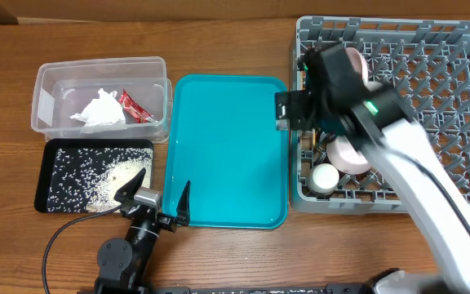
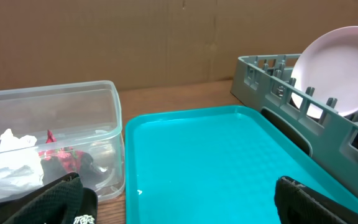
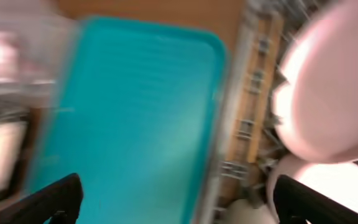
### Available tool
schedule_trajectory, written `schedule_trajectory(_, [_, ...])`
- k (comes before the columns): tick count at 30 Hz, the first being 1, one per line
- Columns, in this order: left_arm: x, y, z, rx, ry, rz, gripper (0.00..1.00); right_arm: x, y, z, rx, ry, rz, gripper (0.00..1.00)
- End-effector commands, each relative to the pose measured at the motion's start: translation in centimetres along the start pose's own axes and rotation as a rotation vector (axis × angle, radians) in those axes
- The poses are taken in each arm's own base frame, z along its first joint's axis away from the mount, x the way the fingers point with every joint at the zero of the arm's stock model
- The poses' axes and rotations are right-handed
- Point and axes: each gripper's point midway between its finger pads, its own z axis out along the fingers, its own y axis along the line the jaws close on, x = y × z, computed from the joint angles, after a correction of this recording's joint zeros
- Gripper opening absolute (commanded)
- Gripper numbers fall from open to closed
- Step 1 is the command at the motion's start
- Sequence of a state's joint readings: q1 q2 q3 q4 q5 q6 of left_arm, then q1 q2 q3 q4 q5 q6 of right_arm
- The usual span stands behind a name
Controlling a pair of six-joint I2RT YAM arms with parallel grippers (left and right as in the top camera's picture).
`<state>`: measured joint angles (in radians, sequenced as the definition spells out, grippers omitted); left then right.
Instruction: Sort waste into correct bins and load items into the dishwasher
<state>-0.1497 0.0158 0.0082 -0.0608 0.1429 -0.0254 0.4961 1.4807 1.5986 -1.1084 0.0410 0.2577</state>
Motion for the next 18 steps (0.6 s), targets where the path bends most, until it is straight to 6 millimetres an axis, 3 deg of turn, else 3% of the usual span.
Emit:
schedule_trajectory(1, [0.1, 0.0, 0.0, 0.002, 0.002, 0.0, 1.0, -0.2, 4.4, -9.0, -0.199, -0.175, -0.065, 1.0])
schedule_trajectory(4, [0.1, 0.0, 0.0, 0.002, 0.001, 0.0, 1.0, 0.5, 4.2, -12.6, -0.209, -0.249, -0.109, 1.0])
schedule_trajectory(13, [0.1, 0.0, 0.0, 0.002, 0.002, -0.001, 1.0, 4.0, -2.8, -21.3, -0.027, -0.445, -0.08, 1.0])
schedule_trajectory(18, [0.1, 0.0, 0.0, 0.002, 0.001, 0.0, 1.0, 4.2, -2.7, -23.7, -0.054, -0.587, -0.268, 1.0])
